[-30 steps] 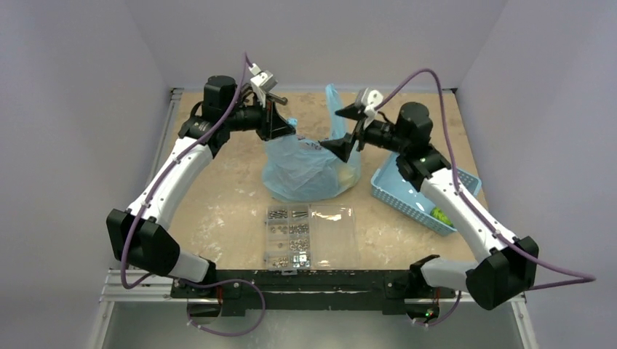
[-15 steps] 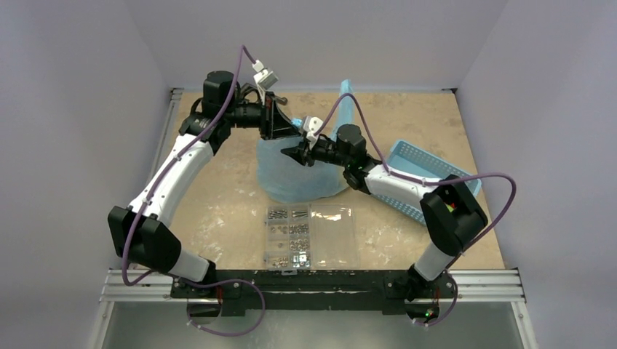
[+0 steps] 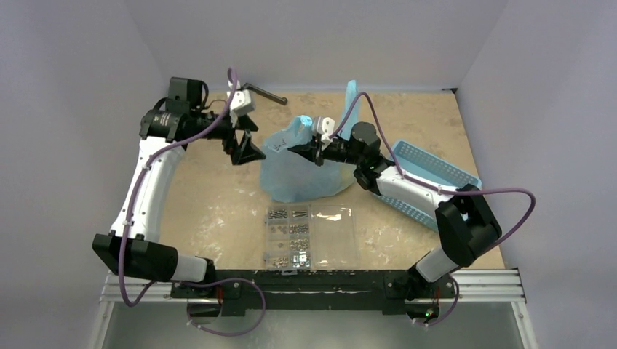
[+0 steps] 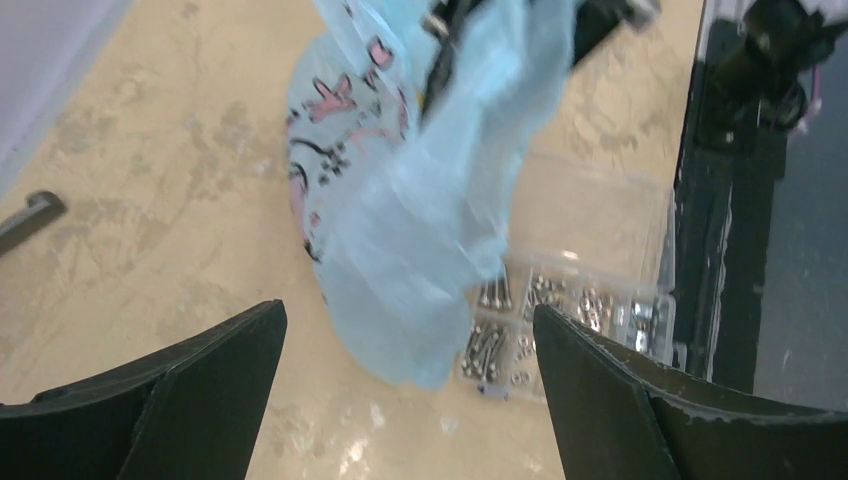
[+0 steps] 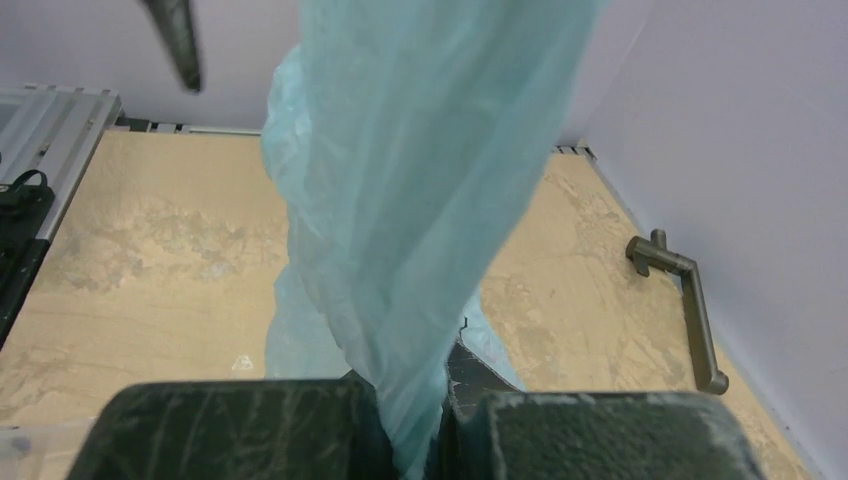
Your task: Place the fake fruits into the plastic bag and tie a complex knot
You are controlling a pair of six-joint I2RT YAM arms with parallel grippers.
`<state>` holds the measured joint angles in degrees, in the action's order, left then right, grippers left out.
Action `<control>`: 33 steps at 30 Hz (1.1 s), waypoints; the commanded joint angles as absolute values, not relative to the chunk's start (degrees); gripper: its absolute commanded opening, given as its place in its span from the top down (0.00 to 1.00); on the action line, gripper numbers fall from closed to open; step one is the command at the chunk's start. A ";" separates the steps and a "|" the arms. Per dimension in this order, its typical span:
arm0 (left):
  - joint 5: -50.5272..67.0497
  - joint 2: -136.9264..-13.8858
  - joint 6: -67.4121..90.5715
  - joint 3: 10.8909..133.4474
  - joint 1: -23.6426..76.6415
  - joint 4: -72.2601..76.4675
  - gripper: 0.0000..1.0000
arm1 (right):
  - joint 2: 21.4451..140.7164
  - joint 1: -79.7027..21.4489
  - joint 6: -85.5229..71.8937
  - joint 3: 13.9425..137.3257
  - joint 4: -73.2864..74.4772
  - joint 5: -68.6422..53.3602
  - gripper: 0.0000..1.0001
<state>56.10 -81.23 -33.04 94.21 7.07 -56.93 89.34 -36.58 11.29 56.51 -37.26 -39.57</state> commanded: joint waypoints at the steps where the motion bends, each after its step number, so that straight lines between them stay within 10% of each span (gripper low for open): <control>1: 52.16 -78.20 -50.45 88.43 9.49 -65.44 0.06 | 87.52 -35.17 10.17 56.33 -38.10 -44.58 1.00; 9: 47.46 -79.19 -43.37 82.58 15.94 -49.89 0.42 | 88.42 -35.08 9.07 55.76 -38.05 -45.83 0.98; 13: 48.34 -79.98 -36.16 81.21 17.12 -41.71 1.00 | 88.88 -34.81 9.12 56.39 -35.19 -47.05 0.57; 21: 53.77 -81.78 -21.42 78.75 17.95 -33.19 1.00 | 90.80 -36.51 -3.88 52.25 -46.98 -43.83 0.27; 29: 54.47 -82.72 -6.66 75.60 20.73 -20.93 1.00 | 98.30 -37.20 -11.62 55.48 -54.25 -39.64 0.28; 33: 55.52 -81.91 -6.36 76.04 21.36 -21.42 1.00 | 99.16 -37.24 -10.35 54.65 -53.41 -39.55 0.47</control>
